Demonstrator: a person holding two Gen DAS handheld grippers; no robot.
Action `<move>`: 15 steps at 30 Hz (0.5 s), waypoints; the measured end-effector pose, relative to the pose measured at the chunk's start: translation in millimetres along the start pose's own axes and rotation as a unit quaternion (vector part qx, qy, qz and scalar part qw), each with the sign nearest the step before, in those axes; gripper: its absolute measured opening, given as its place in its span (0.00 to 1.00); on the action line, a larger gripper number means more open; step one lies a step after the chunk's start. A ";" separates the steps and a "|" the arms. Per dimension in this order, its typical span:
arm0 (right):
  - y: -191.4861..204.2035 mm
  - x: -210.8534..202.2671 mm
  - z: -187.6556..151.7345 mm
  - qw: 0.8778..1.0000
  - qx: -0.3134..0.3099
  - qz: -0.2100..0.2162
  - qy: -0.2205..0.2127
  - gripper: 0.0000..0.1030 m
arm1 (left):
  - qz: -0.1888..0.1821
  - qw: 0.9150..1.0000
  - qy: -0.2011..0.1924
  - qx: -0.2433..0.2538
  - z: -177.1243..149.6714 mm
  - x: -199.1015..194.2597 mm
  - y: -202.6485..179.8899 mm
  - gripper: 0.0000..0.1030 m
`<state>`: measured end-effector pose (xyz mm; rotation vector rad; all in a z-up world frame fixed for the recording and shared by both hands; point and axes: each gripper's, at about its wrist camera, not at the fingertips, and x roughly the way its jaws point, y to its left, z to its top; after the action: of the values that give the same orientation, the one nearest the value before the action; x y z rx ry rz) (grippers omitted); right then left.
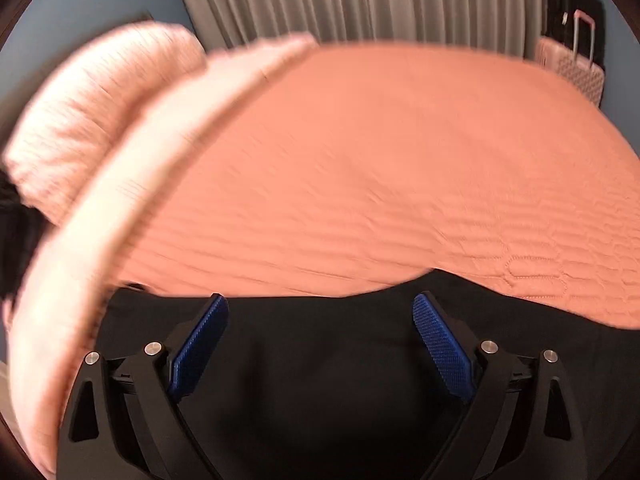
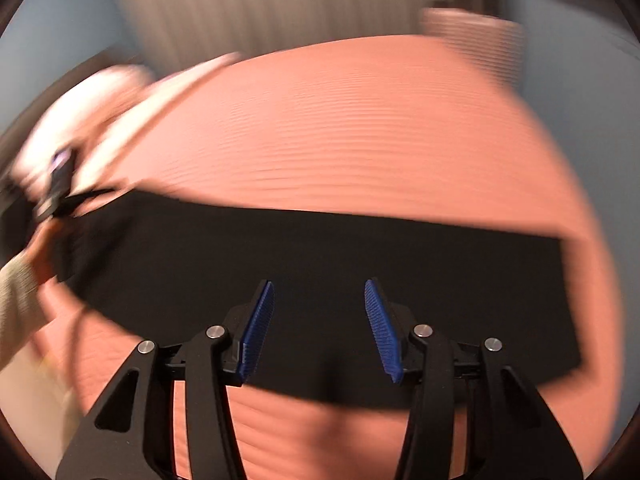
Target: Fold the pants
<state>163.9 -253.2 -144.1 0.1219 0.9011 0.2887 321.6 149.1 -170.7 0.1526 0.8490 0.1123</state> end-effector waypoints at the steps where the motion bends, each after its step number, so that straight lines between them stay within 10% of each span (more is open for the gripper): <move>1: 21.5 18.5 13.2 0.999 -0.023 0.028 0.007 0.45 | 0.004 1.000 -0.013 -0.001 -8.0 -13.4 14.3 0.90; 5: 125.8 121.8 85.3 0.983 -0.133 0.121 0.038 0.45 | 0.051 0.998 -0.016 -0.018 -66.2 -51.5 81.0 0.90; 15: 217.8 269.5 145.6 0.961 -0.183 0.140 0.152 0.46 | 0.105 0.976 0.076 -0.172 -178.7 -37.2 210.9 0.90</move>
<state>393.5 37.4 -208.6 -0.1431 1.1201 0.7483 154.5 366.4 -221.8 -0.0944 0.9506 0.4717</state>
